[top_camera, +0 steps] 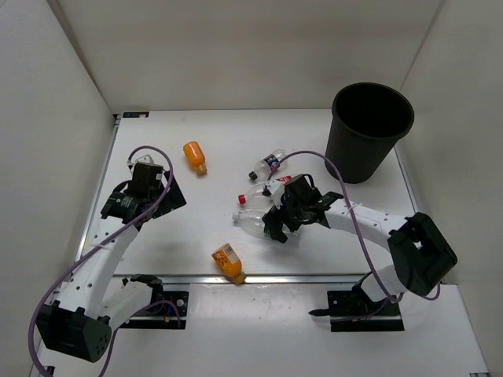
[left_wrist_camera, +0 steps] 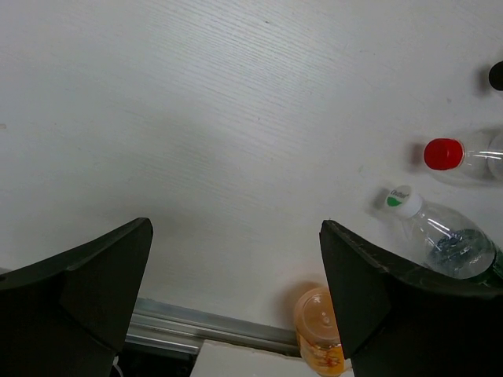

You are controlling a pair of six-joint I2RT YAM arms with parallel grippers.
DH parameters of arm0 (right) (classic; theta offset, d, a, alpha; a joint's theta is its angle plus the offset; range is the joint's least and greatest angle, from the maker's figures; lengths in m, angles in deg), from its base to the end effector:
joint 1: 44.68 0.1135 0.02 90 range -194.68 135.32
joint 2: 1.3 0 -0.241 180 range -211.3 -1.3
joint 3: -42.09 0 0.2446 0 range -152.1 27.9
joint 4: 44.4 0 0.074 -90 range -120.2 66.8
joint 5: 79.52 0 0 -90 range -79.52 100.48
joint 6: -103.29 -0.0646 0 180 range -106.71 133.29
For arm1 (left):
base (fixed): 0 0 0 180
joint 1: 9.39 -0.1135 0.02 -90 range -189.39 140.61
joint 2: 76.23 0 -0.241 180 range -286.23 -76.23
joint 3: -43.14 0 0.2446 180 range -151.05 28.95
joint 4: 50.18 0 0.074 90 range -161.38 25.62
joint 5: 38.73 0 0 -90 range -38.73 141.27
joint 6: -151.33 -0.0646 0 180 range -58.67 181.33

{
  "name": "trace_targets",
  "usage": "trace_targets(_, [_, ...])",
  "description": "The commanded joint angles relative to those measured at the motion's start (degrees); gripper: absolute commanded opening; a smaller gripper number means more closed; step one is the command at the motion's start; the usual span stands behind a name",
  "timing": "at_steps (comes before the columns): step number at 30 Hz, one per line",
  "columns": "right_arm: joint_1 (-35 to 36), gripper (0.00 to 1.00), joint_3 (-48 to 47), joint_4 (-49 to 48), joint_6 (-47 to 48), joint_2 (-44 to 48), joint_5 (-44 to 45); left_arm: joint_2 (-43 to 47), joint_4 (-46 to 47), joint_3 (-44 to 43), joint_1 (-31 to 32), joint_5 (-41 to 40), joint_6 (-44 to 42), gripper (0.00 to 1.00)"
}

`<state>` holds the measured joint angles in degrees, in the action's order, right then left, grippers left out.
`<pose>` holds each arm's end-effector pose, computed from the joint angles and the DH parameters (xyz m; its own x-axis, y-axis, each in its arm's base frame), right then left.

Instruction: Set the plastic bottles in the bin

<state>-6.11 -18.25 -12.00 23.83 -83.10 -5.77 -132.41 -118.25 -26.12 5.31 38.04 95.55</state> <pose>0.2182 0.1971 0.1527 -0.4877 -0.6135 -0.6211 -0.8308 0.5447 0.1143 0.1998 -0.0371 0.2570 -0.7226 -0.3764 -0.5798 -0.3463 0.9230 -0.1676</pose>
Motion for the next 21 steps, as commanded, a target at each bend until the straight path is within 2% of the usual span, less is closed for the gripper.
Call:
trace_targets(1, [1.7,0.99,-0.2,-2.9,0.9,-2.4,3.2,1.8,1.5,1.2,-0.5,0.4,-1.4,0.98])
trace_targets(5, [3.6,0.94,0.4,-4.6,0.9,-3.4,8.0,1.4,1.8,0.8,-0.8,1.0,-2.0,0.99])
trace_targets(6, [3.9,0.88,0.2,-4.3,1.1,-3.3,7.6,1.1,2.0,0.7,-0.9,0.8,-2.0,0.99])
trace_targets(7, [4.3,0.77,0.0,-4.5,1.3,-2.7,8.1,1.2,1.9,0.5,-1.1,0.8,-2.2,0.99])
trace_targets(8, [5.2,0.48,0.0,-4.5,0.6,-1.7,9.8,0.6,1.8,0.3,-1.4,0.7,-2.7,0.99])
trace_targets(9, [5.7,0.43,0.4,-4.2,0.6,0.2,10.2,0.5,2.0,-0.2,-1.2,0.5,-2.7,0.99])
trace_targets(10, [6.3,0.49,0.7,-3.1,1.2,0.9,10.3,0.5,2.1,-0.2,-0.8,0.1,-2.8,0.99])
trace_targets(12, [7.3,0.51,-1.8,0.8,1.2,5.1,9.0,0.0,2.5,-0.3,-1.2,0.0,-3.3,0.98])
trace_targets(15, [8.6,0.47,-6.7,7.0,2.4,11.3,7.2,-0.9,3.9,-0.4,-1.5,0.5,-3.8,0.98])
trace_targets(17, [8.5,0.45,-9.1,6.6,3.2,16.6,7.6,-1.2,4.6,-0.5,-1.3,1.8,-4.1,0.99])
trace_targets(20, [3.2,0.39,-14.2,3.3,4.7,19.0,9.9,-2.6,5.4,-0.6,0.2,2.3,-3.9,0.99])
trace_targets(21, [-0.8,0.37,-16.4,2.1,5.2,18.7,10.6,-2.5,5.9,-0.4,0.3,2.5,-4.0,0.98])
